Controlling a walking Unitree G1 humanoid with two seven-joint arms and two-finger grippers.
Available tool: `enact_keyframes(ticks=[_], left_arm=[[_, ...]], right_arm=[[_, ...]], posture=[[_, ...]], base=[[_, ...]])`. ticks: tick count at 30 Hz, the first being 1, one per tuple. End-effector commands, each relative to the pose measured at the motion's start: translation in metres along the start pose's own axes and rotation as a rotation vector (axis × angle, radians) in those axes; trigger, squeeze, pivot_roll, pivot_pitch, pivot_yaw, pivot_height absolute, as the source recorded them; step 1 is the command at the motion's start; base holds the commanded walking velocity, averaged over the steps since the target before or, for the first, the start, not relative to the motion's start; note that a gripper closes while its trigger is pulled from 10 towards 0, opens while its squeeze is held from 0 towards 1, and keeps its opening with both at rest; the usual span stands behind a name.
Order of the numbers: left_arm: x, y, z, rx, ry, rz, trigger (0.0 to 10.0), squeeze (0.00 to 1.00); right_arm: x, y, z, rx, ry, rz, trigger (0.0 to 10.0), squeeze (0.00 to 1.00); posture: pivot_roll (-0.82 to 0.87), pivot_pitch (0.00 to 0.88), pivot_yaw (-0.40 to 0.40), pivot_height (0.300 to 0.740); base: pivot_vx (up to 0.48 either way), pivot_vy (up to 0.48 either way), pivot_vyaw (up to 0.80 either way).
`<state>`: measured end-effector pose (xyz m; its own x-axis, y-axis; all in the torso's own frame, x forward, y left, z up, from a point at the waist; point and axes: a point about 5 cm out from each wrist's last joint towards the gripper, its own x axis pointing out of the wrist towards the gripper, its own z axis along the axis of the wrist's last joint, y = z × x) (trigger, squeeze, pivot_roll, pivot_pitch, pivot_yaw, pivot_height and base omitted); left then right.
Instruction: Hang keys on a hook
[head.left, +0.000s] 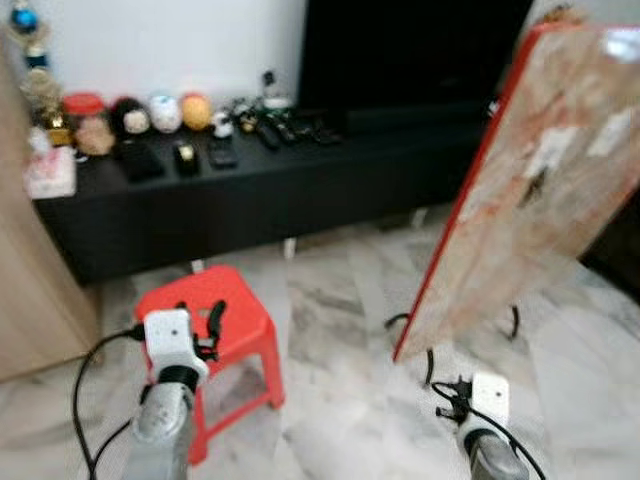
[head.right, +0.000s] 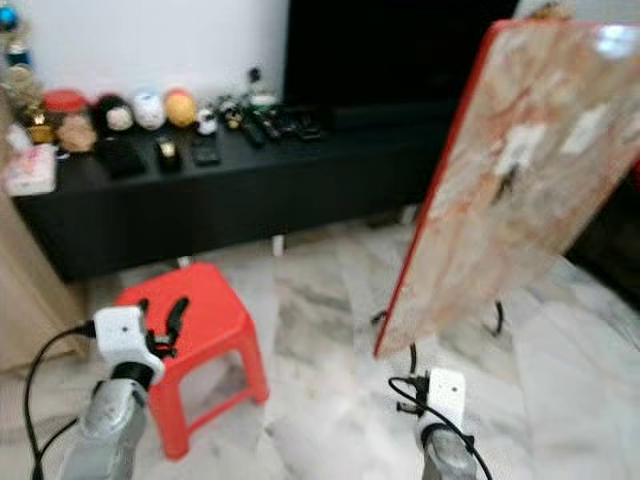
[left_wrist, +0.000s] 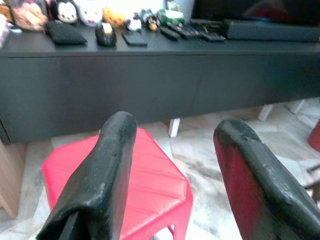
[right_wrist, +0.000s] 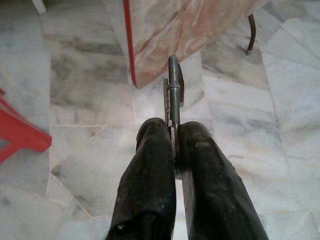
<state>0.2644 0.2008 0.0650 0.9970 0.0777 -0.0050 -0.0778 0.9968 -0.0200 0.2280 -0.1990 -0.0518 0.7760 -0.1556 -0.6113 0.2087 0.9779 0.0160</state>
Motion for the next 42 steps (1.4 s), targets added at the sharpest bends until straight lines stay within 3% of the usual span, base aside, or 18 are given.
enact_keyframes(ticks=[1,10,42], left_arm=[[0.001,-0.006,0.0,-0.01,-0.002,-0.016,10.0,0.0],[0.0,-0.008,-0.001,0.005,-0.001,-0.02,10.0,0.0],[0.001,-0.007,0.0,0.007,-0.009,-0.007,10.0,0.0]], right_arm=[[0.004,0.002,0.021,-0.016,-0.089,0.021,10.0,0.0],[0.005,0.007,0.027,-0.012,-0.126,0.036,10.0,0.0],[0.006,0.018,0.047,-0.066,-0.227,0.056,10.0,0.0]], posture=[[0.02,0.0,-0.088,0.74],[0.02,0.0,-0.09,0.74],[0.02,0.0,-0.089,0.74]], base=[[0.0,0.0,0.0],[0.0,0.0,0.0],[0.0,-0.372,0.0]])
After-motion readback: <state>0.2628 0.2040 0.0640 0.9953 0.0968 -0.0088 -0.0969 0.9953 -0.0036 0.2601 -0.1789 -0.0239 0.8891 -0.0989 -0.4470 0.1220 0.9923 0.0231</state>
